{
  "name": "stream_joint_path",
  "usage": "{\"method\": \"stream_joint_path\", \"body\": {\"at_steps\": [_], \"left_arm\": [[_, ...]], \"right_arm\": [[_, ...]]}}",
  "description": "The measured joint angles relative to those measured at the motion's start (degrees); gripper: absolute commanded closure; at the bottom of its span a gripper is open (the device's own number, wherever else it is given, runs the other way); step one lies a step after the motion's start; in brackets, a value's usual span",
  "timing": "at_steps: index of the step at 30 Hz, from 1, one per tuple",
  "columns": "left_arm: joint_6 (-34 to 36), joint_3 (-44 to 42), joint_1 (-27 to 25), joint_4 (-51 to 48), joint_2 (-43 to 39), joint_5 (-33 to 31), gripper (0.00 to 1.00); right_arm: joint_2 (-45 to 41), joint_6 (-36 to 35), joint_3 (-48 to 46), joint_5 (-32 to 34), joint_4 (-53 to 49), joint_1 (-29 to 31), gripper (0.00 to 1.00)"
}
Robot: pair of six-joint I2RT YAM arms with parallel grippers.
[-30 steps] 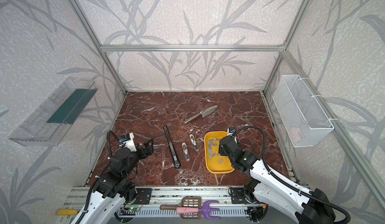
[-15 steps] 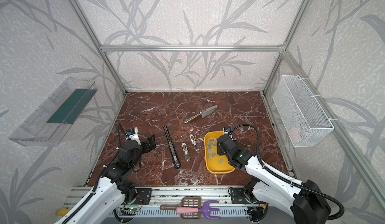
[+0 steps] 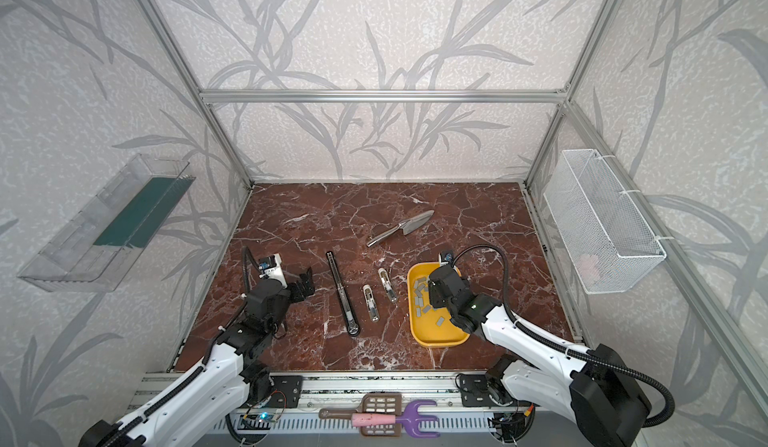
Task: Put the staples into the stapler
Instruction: 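Lower the right gripper toward staples in the tray while the left gripper shifts slightly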
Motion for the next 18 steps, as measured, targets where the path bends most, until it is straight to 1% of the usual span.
{"method": "stream_joint_path", "body": {"at_steps": [3,6,9,13,18], "left_arm": [[0.0,-0.6,0.0,0.6,-1.9,0.3,0.01],[0.0,-1.4,0.0,1.0,-3.4,0.7,0.01],[0.0,-1.7,0.0,1.3,-3.6,0.9,0.01],[0.1,-1.7,0.0,1.8,-2.6,1.0,0.01],[0.1,-1.7,0.0,1.8,-0.3,1.5,0.01]], "right_arm": [[-0.9,0.2,0.0,-1.2,0.0,0.0,0.35],[-2.0,0.9,0.1,-2.3,-0.4,0.0,0.43],[-1.7,1.8,1.1,-2.4,-1.7,0.0,0.45],[0.2,2.8,2.8,-2.5,-3.2,-0.1,0.46],[4.6,2.9,3.9,-4.5,-3.3,-0.1,0.48]]}}
